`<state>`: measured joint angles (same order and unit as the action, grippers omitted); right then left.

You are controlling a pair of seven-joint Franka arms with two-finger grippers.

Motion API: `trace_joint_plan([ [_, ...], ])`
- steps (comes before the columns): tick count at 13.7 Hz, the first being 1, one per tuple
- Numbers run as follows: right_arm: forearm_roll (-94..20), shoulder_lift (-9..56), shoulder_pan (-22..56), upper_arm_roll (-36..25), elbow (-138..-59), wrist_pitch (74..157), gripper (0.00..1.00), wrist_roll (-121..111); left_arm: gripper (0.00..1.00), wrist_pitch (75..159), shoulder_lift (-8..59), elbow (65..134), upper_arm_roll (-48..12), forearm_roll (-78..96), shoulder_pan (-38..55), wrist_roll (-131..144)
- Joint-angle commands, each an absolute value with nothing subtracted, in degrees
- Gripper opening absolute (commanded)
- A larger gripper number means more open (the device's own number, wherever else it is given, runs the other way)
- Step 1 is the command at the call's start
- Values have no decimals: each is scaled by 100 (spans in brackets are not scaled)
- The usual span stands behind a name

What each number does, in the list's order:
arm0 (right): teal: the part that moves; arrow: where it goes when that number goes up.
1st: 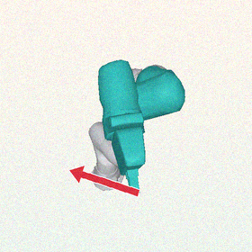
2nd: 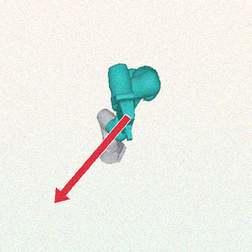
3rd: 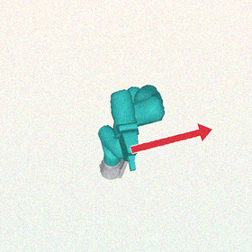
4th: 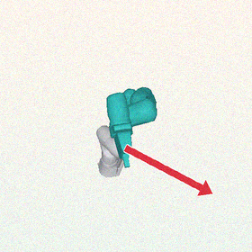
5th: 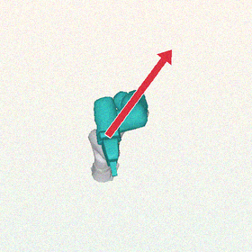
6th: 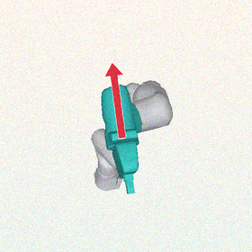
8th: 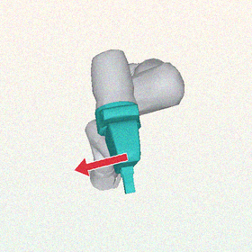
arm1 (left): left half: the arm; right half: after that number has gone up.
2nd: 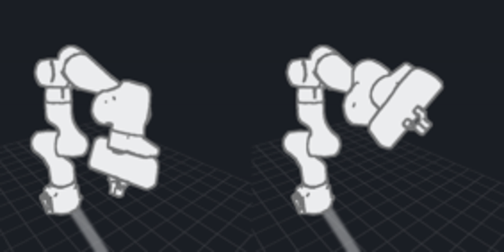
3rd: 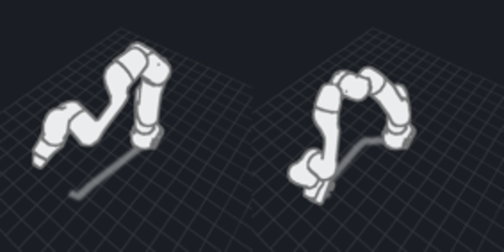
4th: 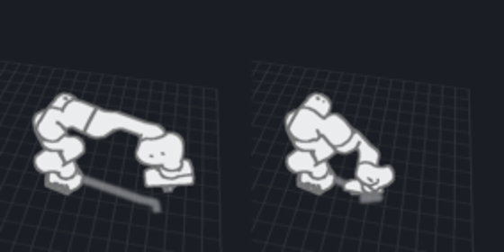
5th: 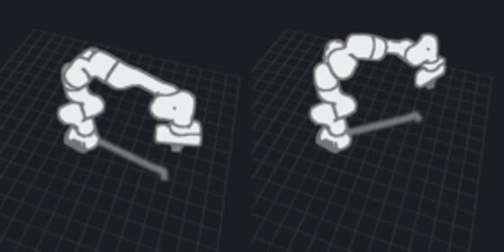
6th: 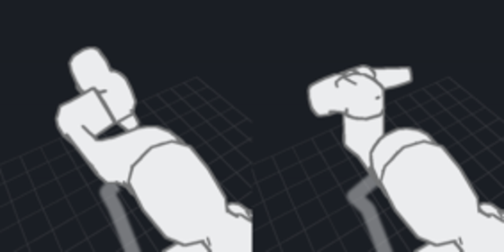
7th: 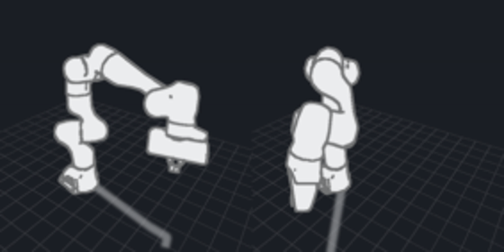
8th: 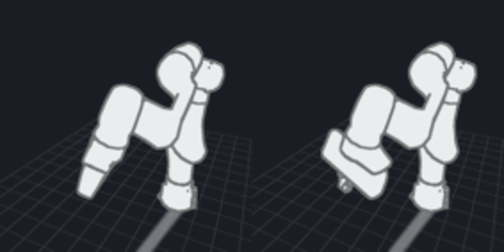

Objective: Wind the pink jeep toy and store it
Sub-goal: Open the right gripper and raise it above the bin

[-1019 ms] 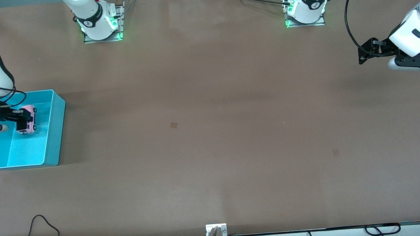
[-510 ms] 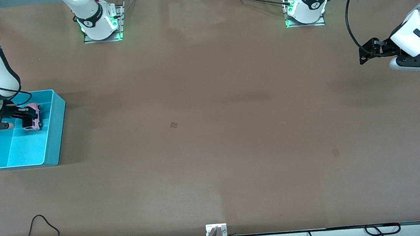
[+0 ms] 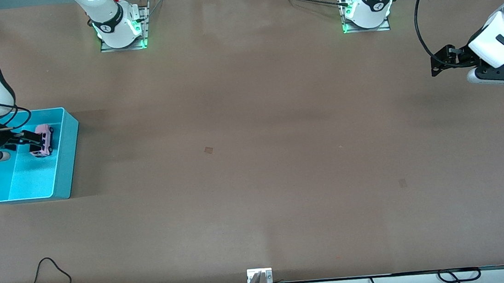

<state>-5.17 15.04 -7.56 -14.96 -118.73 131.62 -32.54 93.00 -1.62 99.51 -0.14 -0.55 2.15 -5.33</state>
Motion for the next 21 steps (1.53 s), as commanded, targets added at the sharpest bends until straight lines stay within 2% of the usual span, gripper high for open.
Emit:
trace_joint_plan([
  [1,-466,1275,-484,-1503,-11322,12307,100,-3349,100,9158,-62,9747,-26,-176,229,-545],
  [4,-466,1169,-256,-1503,-10882,12120,100,-3252,100,9158,-62,9747,-26,-176,220,-545],
  [8,-501,827,26,-1486,-10793,11857,100,-3016,100,9158,-62,9747,-26,-193,237,-510],
  [12,-448,239,35,-889,-10793,11382,100,-1603,100,9141,-62,9747,-26,-193,272,-475],
  [16,-439,-70,44,-493,-10749,11181,100,-1336,100,9141,-62,9738,-26,-202,272,-483],
  [21,-422,-149,141,-299,-10065,10189,100,-916,100,9132,-62,9738,-26,-193,272,-483],
])
